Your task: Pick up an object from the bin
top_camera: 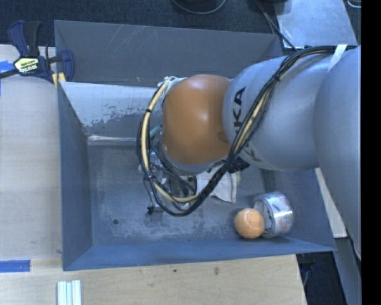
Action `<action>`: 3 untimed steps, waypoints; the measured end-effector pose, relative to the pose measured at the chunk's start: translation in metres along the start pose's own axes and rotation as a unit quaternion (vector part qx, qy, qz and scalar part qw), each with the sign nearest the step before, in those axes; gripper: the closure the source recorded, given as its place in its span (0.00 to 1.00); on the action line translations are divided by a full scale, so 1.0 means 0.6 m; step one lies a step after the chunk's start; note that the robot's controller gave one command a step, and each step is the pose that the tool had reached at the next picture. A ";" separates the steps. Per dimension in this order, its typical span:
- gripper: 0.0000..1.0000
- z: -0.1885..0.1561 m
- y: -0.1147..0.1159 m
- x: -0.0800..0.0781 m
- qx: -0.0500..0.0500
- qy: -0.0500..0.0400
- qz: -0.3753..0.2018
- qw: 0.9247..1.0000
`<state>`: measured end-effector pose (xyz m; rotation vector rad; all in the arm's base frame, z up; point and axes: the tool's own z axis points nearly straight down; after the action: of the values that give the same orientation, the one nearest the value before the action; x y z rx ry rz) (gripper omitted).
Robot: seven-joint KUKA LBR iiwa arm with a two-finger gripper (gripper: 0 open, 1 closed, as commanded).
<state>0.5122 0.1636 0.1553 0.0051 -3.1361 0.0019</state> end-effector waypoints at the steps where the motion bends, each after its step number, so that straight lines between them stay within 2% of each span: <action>1: 0.00 -0.008 -0.001 -0.003 -0.001 -0.004 0.002 1.000; 2: 0.00 0.013 -0.050 -0.008 -0.001 -0.002 0.023 1.000; 3: 0.00 0.079 -0.131 -0.066 -0.002 -0.007 0.032 0.999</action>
Offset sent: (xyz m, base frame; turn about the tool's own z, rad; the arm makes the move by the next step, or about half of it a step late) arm 0.0074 -0.0586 -0.0193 0.0868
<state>0.5518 0.0850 0.1081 -0.0954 -3.1479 -0.0030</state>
